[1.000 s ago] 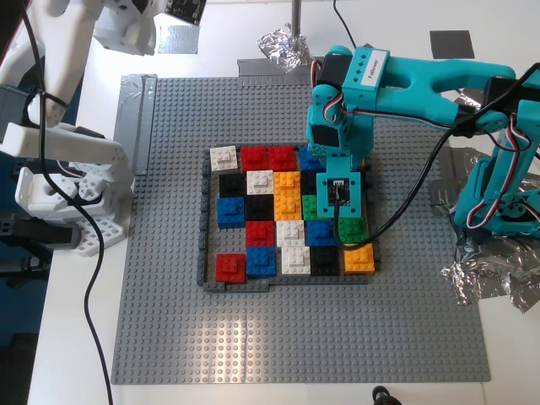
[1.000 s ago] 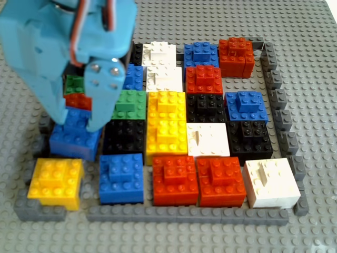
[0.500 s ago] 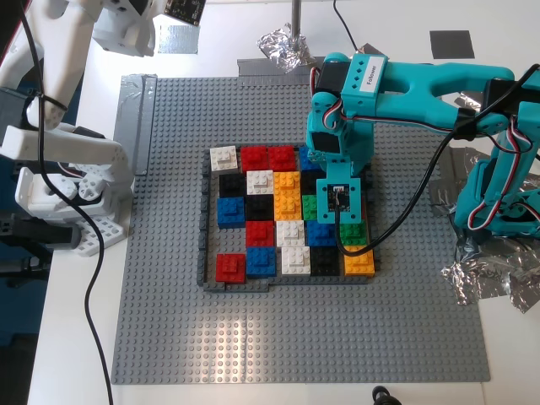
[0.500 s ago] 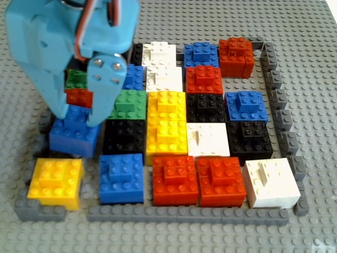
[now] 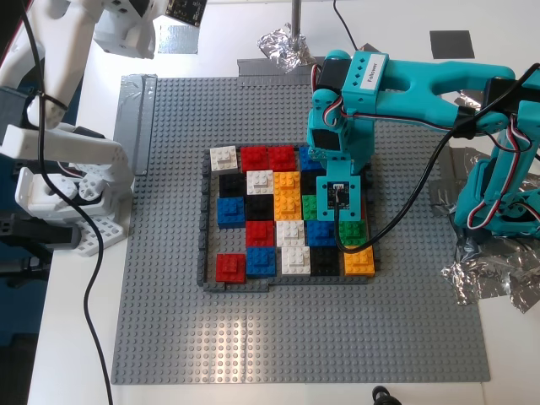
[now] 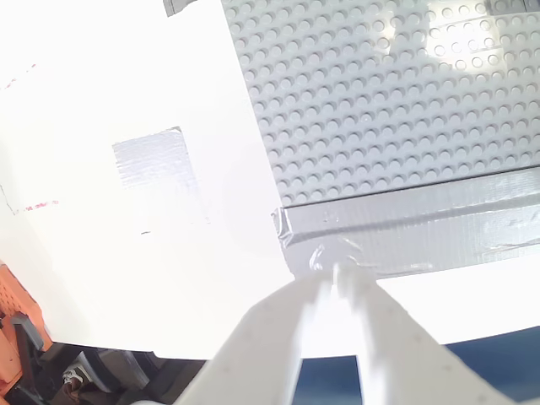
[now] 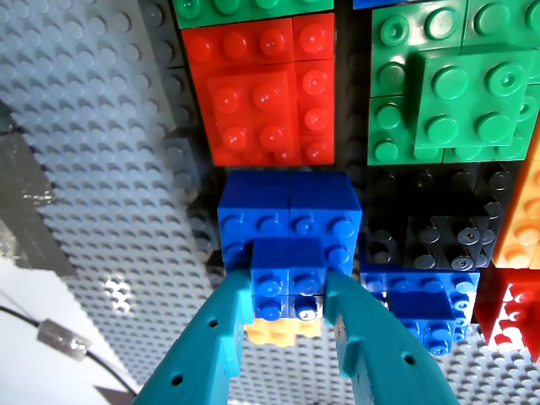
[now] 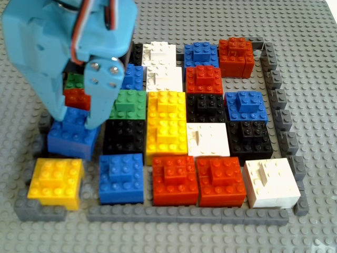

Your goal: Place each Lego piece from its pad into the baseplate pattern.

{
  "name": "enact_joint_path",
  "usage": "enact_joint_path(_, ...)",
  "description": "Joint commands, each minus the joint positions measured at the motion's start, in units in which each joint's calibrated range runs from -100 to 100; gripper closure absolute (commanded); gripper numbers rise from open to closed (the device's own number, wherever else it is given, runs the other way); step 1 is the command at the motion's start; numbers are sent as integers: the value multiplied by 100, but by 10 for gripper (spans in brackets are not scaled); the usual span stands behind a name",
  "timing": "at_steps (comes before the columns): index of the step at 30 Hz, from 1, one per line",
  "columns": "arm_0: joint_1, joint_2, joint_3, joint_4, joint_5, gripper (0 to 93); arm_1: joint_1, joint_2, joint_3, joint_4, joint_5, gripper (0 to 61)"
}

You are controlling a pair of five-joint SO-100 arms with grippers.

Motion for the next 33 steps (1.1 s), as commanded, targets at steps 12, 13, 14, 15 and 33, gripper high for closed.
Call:
enact_joint_path(12, 7, -107, 16, 48, 38, 814, -361, 645, -681, -898, -234, 613)
enact_joint_path(13, 7, -107, 7, 48, 38, 816, -390, 688, -699, -930, -249, 613)
enact_joint_path(14, 14, -107, -11, 48, 38, 816, -427, 722, -699, -995, -264, 613)
enact_joint_path(15, 57, -116, -66, 48, 38, 816, -492, 817, -717, -1093, -298, 613)
enact_joint_path(33, 1864, -2021, -219, 235, 38, 818, -913, 2825, -1828, -1077, -303, 613)
